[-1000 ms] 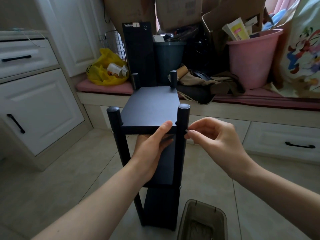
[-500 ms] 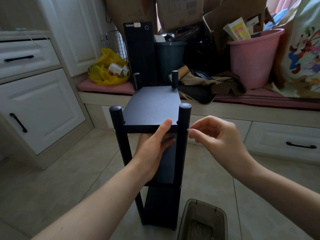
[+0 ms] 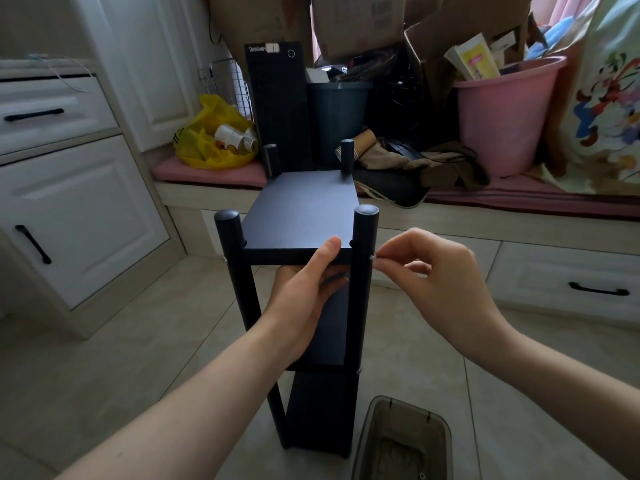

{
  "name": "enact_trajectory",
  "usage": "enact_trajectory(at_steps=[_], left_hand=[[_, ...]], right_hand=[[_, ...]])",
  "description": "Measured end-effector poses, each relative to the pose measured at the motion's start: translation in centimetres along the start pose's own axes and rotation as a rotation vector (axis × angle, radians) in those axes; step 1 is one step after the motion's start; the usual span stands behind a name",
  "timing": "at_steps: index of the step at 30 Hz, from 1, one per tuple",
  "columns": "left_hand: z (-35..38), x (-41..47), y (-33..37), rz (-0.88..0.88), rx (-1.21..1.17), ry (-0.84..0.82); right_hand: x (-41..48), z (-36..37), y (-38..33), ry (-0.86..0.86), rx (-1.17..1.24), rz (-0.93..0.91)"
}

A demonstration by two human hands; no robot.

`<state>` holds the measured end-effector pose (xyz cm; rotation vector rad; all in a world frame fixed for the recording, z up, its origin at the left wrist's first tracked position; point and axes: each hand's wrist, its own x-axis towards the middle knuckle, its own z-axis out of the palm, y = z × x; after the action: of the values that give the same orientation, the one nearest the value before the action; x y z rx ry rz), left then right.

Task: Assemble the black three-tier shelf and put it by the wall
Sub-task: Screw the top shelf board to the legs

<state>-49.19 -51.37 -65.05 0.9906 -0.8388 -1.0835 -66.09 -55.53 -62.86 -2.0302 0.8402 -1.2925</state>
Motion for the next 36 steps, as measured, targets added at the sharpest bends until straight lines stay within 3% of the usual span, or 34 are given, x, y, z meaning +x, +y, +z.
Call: enact_trajectory(at_steps=[4,8,11,24,36], left_hand=[[0.08,-0.04,0.01,0.012,-0.002,-0.009],[0.03,0.02,-0.04,0.028,-0.014,-0.014],[-0.05,0.06,-0.09,0.036,-0.039,-0.012],[0.44,0.37,0.12,0.022,-0.314,-0.046],[0.33,0.71,-0.31,0.063,-0.27,-0.07]], right_hand=[[0.02,-0.09,0.09,-0.067,0.349,0.295],[0.13,0.13,0.04,-0.007,0.052,0.092],[0.05,0.32,0.07,0.011,-0.018,0.053],[0.13,0.49,-0.18,-0.015,0.045,0.09],[0.22,0.43,0.19,-0.011,0.064,0.108]])
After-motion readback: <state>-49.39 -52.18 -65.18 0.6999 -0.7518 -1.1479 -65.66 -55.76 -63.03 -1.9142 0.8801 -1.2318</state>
